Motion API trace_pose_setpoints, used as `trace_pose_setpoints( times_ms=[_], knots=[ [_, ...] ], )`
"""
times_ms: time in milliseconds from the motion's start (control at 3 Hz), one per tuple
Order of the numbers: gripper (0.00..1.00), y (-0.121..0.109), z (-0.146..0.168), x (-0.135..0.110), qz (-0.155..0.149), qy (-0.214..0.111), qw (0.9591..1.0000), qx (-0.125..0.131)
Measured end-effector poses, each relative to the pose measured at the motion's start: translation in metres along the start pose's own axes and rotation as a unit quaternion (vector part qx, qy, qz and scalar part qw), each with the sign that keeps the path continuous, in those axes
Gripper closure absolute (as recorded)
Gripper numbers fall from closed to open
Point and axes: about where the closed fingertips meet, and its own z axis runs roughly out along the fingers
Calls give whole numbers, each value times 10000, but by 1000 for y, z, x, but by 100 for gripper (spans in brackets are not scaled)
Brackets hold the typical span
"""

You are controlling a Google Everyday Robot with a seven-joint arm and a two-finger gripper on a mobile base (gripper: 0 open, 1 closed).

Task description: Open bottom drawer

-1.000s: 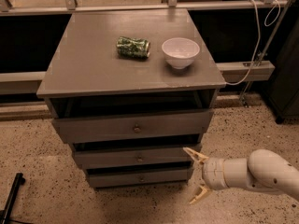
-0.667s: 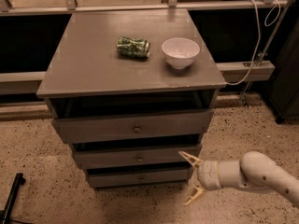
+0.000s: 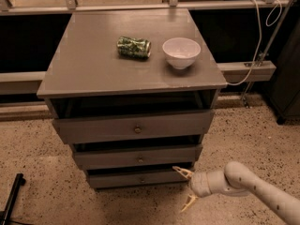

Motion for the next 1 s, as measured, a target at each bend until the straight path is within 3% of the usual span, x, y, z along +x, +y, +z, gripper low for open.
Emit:
trace_pose_setpoints(
  times_ms=[333, 667, 1000],
  knots=[
    [0, 14, 41, 42, 37, -404, 9989, -219],
    [0, 17, 47, 50, 104, -455, 9987, -198],
    [0, 14, 50, 51, -111, -12, 9998, -167]
  ],
)
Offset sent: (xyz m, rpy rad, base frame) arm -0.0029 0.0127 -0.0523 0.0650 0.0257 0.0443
